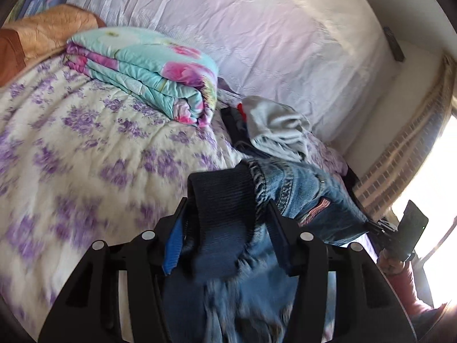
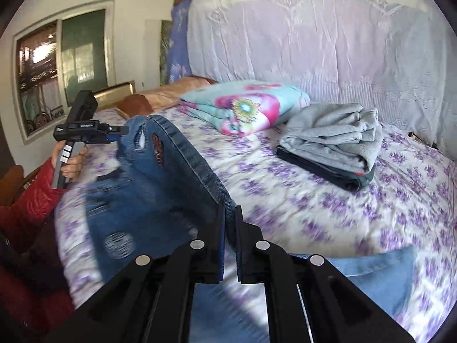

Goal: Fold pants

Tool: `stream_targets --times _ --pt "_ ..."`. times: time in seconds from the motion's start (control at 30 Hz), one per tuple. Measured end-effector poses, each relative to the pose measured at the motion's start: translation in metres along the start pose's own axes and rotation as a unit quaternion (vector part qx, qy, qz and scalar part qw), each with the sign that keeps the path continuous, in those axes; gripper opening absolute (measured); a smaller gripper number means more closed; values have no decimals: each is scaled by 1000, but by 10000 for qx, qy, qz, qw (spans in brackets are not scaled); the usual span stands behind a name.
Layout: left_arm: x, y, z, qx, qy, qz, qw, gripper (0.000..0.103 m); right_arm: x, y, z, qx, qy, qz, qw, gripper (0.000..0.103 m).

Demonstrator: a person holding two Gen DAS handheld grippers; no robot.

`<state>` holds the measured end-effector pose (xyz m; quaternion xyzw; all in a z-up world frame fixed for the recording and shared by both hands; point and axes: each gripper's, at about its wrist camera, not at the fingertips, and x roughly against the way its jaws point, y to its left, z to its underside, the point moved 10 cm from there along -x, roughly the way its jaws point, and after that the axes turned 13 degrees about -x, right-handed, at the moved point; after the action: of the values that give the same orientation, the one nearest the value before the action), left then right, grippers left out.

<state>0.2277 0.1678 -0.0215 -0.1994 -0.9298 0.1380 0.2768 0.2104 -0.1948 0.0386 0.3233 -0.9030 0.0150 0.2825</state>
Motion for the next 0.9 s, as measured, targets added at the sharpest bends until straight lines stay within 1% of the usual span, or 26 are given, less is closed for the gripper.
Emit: stream_targets --times 0.1,0.17,0.2,0.23,0.27,0.3,0.37,0.4,0.43,0.47,0.53,0.57,0.63,0.7,0.77,0.83,0.9 --pt "23 -9 35 11 63 119 9999 51 21 17 38 -115 -71 -116 9998 6" --pt "31 -11 65 148 232 170 9995 52 27 26 71 -270 -1 -217 9994 6" --pt "33 -11 77 181 322 133 9992 53 29 31 83 -270 26 -204 9994 6" --pt "36 -11 89 204 383 68 9990 57 30 34 97 -283 87 -182 9994 6" --pt "40 -10 103 313 478 -16 9984 58 28 36 112 -337 188 -136 9992 6" --pt "45 -10 114 501 507 3 9975 59 25 35 124 -407 257 -106 9988 7" --pt "55 -8 129 948 509 160 9941 60 19 34 141 -462 376 -57 9982 7" --pt "61 -8 132 1132 421 242 9924 61 15 34 149 -490 434 -41 9978 7" --pt "71 -10 134 1359 284 368 9896 63 11 33 154 -531 471 -40 9975 7" --pt "76 -11 133 1461 216 436 9881 65 10 35 158 -535 490 -13 9974 7" --pt "87 -19 124 1589 32 548 9858 67 7 35 160 -510 492 21 9975 7" --pt "91 -24 117 1578 -48 558 9859 68 8 37 164 -525 475 27 9975 7" --pt "91 -33 104 1453 -65 435 9884 69 9 37 167 -620 425 -21 9972 7" --pt "85 -43 90 1192 -35 138 9928 69 9 36 168 -691 395 -50 9968 7" --pt "79 -52 78 983 -65 -33 9951 69 9 35 168 -701 384 -39 9968 8" --pt "73 -56 68 920 -167 -111 9956 69 8 35 169 -719 392 -46 9966 8" --pt "69 -57 67 883 -172 -81 9959 69 8 34 168 -771 422 -86 9961 8"
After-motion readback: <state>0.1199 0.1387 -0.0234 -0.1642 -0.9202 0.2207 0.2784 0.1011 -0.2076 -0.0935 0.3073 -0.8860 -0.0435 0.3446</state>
